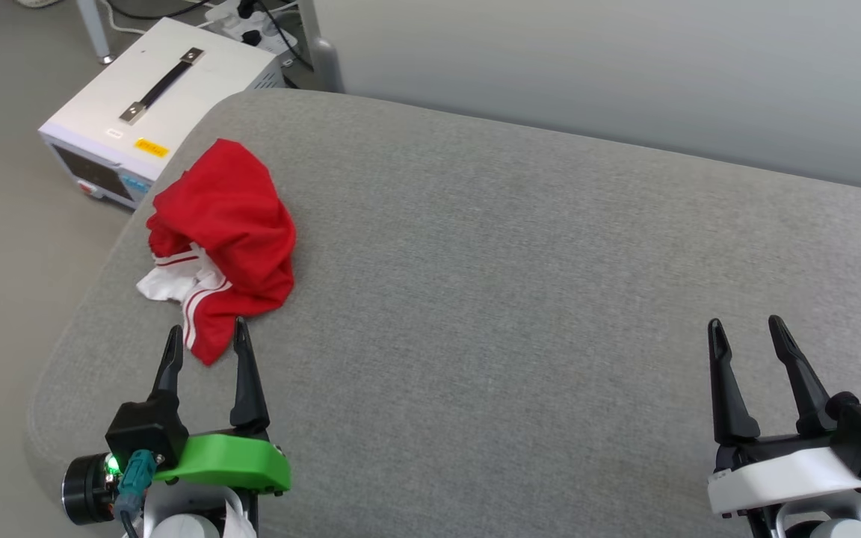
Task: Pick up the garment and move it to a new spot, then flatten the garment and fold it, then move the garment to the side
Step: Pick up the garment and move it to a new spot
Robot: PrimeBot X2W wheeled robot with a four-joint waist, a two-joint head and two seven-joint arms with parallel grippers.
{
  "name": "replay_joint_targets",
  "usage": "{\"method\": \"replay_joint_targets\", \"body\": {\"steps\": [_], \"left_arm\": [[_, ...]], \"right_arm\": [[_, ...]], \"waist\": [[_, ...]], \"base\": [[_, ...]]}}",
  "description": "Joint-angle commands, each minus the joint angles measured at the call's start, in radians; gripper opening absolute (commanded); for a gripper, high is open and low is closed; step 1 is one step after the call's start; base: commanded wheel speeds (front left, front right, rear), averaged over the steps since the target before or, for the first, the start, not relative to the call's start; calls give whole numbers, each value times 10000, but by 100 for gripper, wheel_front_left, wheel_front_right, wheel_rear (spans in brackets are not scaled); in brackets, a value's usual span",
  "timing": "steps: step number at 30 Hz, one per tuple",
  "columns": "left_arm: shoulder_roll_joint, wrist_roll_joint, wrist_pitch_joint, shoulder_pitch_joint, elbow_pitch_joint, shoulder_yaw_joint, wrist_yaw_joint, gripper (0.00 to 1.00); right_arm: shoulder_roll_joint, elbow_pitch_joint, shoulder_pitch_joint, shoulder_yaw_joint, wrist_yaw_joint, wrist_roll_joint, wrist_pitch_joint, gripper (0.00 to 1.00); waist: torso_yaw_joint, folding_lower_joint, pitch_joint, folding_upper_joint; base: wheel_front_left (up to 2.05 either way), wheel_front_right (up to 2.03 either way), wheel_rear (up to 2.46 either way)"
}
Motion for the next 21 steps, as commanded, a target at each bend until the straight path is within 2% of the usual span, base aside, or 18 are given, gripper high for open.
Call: {"method": "replay_joint_targets", "body": {"steps": [1, 8, 15, 18, 21], "left_arm": [[-33, -90, -105, -145, 39, 33, 83, 100], [-36, -334, -256, -113, 44, 145, 199, 100], [-38, -506, -383, -70, 104, 296, 113, 100], [-38, -308, -383, -259, 189, 498, -87, 100], [21, -104, -383, -743, 267, 798, -546, 100]], "right_arm": [[0, -79, -57, 44, -8, -97, -117, 100], [1, -96, 5, 196, -9, -101, -266, 100], [1, -116, 26, 225, -9, -61, -391, 100], [1, -111, -15, 257, -9, -80, -391, 100], [1, -132, -119, 294, -9, -135, -391, 100]], "waist": [[655, -1, 171, 0], [1471, -1, 231, 0], [1882, -1, 312, 0], [1847, -1, 356, 0], [1741, -1, 487, 0]], "base": [[0, 0, 0], [0, 0, 0], [0, 0, 0], [0, 0, 0], [0, 0, 0]]}}
